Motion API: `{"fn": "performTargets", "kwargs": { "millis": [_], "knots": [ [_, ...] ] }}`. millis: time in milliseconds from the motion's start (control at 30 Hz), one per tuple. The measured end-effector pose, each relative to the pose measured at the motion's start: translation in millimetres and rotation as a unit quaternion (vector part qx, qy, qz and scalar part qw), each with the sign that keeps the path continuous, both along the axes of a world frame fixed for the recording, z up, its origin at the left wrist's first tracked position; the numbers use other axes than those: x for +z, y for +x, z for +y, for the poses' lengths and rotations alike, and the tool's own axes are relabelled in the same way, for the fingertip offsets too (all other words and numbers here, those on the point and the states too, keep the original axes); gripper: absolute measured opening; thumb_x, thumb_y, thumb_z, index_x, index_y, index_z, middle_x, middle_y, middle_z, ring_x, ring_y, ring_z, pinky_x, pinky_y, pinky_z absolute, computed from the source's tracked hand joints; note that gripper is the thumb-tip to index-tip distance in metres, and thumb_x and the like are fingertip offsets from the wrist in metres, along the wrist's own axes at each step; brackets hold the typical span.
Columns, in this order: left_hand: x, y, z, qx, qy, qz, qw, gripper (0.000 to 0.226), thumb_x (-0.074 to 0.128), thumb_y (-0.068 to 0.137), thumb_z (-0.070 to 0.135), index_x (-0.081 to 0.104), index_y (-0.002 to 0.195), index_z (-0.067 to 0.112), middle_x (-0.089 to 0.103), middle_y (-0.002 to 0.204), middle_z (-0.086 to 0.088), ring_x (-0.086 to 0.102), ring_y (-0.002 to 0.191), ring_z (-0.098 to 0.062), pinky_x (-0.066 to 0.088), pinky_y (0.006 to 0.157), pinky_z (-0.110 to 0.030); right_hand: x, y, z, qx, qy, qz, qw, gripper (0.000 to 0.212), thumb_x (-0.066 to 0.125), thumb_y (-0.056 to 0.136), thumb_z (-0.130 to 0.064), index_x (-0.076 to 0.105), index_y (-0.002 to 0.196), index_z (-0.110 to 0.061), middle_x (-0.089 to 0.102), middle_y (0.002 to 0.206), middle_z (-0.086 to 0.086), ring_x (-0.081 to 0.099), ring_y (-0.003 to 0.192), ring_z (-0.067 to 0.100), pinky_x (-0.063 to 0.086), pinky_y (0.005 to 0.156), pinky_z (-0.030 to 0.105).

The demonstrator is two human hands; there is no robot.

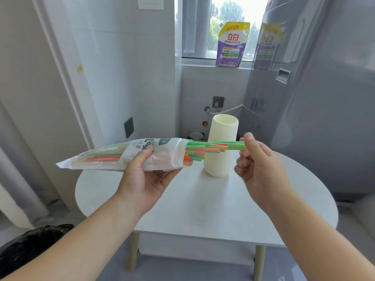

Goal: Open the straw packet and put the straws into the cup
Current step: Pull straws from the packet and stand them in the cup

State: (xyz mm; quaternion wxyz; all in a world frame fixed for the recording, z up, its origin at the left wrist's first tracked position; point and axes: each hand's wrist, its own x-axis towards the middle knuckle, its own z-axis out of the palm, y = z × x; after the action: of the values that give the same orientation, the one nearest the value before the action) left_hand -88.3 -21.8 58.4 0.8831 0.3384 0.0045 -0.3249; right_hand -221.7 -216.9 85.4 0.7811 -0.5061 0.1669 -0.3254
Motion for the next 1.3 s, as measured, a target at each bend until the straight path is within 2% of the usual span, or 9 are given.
{"fn": "performTargets", "kwargs": {
  "millis": [67, 133, 200, 300, 533, 733, 867, 967, 1300],
  "knots": [
    [0, -1, 0, 0.007, -0.002, 0.0, 1.0, 0.044, 0.064, 0.1, 0.029, 0.062, 0.137, 0.005, 0.075, 0.123, -0.022, 0.075, 0.11, -0.038, 0.066, 0.071, -0.043, -3, 3, 7, 0.029, 0.033, -0.005, 0.999, 0.027, 0.082, 0.069, -0.041, 0.065, 0.073, -0.02, 0.047, 0.062, -0.004, 0.044, 0.051, 0.009, 0.043, 0.05, 0.022],
    [0, -2, 0, 0.003, -0.003, 0.001, 1.0, 0.045, 0.063, 0.1, 0.029, 0.062, 0.138, 0.006, 0.075, 0.124, -0.022, 0.074, 0.112, -0.039, 0.065, 0.072, -0.043, -7, 7, 13, 0.038, 0.056, 0.0, 0.998, 0.028, 0.081, 0.07, -0.036, 0.061, 0.078, -0.018, 0.047, 0.063, -0.003, 0.045, 0.052, 0.009, 0.044, 0.05, 0.022],
    [-2, -4, 0, -0.004, -0.002, 0.002, 1.0, 0.045, 0.063, 0.1, 0.029, 0.062, 0.138, 0.005, 0.074, 0.125, -0.023, 0.072, 0.114, -0.04, 0.066, 0.073, -0.044, -8, 10, 19, 0.039, 0.073, -0.001, 0.997, 0.025, 0.078, 0.077, -0.033, 0.066, 0.089, -0.015, 0.047, 0.065, -0.003, 0.045, 0.055, 0.01, 0.045, 0.051, 0.022],
    [-2, -7, -1, -0.008, -0.004, 0.004, 1.0, 0.045, 0.063, 0.1, 0.028, 0.061, 0.138, 0.004, 0.074, 0.124, -0.024, 0.073, 0.113, -0.041, 0.066, 0.072, -0.044, -8, 14, 23, 0.028, 0.09, -0.022, 0.995, 0.039, 0.074, 0.077, -0.037, 0.073, 0.107, -0.012, 0.048, 0.07, -0.002, 0.045, 0.063, 0.012, 0.048, 0.058, 0.023],
    [0, -7, 2, -0.005, -0.026, 0.005, 1.0, 0.042, 0.061, 0.101, 0.026, 0.06, 0.137, 0.004, 0.075, 0.122, -0.025, 0.074, 0.109, -0.044, 0.066, 0.069, -0.044, -3, 19, 22, -0.06, 0.027, -0.016, 0.998, 0.023, 0.061, 0.098, -0.034, 0.075, 0.098, -0.015, 0.064, 0.075, -0.003, 0.061, 0.068, 0.007, 0.054, 0.071, 0.024],
    [1, -1, 4, 0.007, -0.034, 0.016, 0.999, 0.044, 0.061, 0.101, 0.027, 0.06, 0.138, 0.003, 0.073, 0.126, -0.026, 0.071, 0.113, -0.047, 0.066, 0.071, -0.044, 15, 20, 7, -0.137, -0.079, -0.019, 0.987, 0.025, 0.06, 0.1, -0.031, 0.072, 0.091, -0.011, 0.065, 0.064, -0.001, 0.065, 0.063, 0.009, 0.056, 0.065, 0.023],
    [-1, 6, 7, 0.016, -0.034, 0.01, 0.999, 0.044, 0.06, 0.101, 0.028, 0.06, 0.138, 0.003, 0.074, 0.125, -0.024, 0.073, 0.109, -0.045, 0.066, 0.071, -0.042, 31, 18, -7, -0.142, -0.088, -0.029, 0.986, 0.025, 0.058, 0.102, -0.029, 0.071, 0.089, -0.012, 0.065, 0.062, 0.0, 0.064, 0.061, 0.014, 0.058, 0.064, 0.026],
    [-2, 11, 9, 0.028, -0.04, 0.01, 0.999, 0.043, 0.059, 0.102, 0.028, 0.062, 0.136, 0.002, 0.075, 0.123, -0.023, 0.075, 0.107, -0.043, 0.066, 0.071, -0.041, 42, 14, -19, -0.161, -0.106, -0.031, 0.981, 0.026, 0.057, 0.102, -0.03, 0.07, 0.089, -0.012, 0.065, 0.055, -0.005, 0.063, 0.054, 0.01, 0.057, 0.06, 0.024],
    [-4, 18, 10, 0.059, -0.041, 0.016, 0.997, 0.037, 0.06, 0.102, 0.027, 0.067, 0.128, 0.002, 0.079, 0.114, -0.02, 0.078, 0.098, -0.037, 0.065, 0.067, -0.04, 65, -4, -44, -0.218, -0.125, -0.035, 0.967, 0.026, 0.058, 0.101, -0.033, 0.07, 0.086, -0.016, 0.065, 0.053, -0.01, 0.063, 0.052, 0.007, 0.056, 0.059, 0.021]
  ]
}}
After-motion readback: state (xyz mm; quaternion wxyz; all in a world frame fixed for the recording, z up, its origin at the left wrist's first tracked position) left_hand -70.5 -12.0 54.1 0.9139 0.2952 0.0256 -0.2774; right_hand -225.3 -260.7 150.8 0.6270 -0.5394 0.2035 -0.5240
